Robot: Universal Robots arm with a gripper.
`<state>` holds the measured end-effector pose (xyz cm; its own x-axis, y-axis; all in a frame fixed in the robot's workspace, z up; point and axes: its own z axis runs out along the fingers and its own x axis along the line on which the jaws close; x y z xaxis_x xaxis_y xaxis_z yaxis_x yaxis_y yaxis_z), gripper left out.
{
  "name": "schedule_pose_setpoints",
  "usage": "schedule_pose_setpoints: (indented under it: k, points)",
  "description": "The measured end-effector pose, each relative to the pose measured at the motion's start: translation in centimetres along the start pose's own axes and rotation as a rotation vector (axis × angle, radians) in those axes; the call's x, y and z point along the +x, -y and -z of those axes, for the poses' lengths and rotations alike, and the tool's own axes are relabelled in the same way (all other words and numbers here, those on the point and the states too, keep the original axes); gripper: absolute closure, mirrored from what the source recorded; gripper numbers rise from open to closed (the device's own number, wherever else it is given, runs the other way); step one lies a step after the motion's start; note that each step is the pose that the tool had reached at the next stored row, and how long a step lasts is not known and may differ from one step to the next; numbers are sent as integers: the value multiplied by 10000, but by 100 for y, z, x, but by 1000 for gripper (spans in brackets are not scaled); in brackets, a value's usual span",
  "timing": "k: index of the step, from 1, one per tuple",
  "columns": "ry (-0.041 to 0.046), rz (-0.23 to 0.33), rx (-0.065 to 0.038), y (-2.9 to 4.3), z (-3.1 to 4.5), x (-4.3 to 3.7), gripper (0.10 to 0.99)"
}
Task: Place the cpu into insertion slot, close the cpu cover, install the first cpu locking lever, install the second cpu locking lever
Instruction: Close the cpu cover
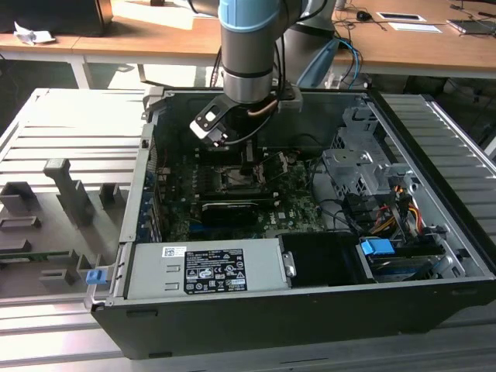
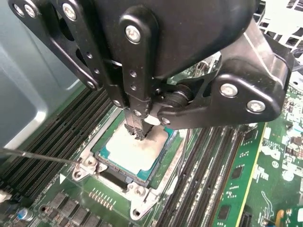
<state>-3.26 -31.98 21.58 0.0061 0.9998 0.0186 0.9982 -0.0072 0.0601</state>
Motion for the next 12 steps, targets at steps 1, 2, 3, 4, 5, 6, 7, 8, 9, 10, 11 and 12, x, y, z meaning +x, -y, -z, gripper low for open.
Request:
schedule_pose_setpoints:
  k: [1, 2, 3, 4, 5, 6, 7, 8, 9, 10, 11, 12]
  points:
    - [-1, -1, 3, -22, -2, 0, 980]
    - [0, -1, 4, -38, -3, 1, 980]
    - [2, 0, 4, -61, -4, 1, 980]
    - [3, -22, 6, -97, -6, 1, 980]
    - [3, -24, 5, -102, -7, 1, 980]
    - [7, -26, 4, -103, -6, 3, 980]
    - [14, -25, 5, -103, -3, 6, 980]
    - [16, -21, 6, -104, 16, 8, 980]
    - [16, -23, 5, -108, 80, 12, 980]
    - [15, -23, 5, -111, 135, 15, 980]
    - [15, -23, 4, -112, 159, 16, 980]
    - [17, -23, 5, -113, 173, 17, 980]
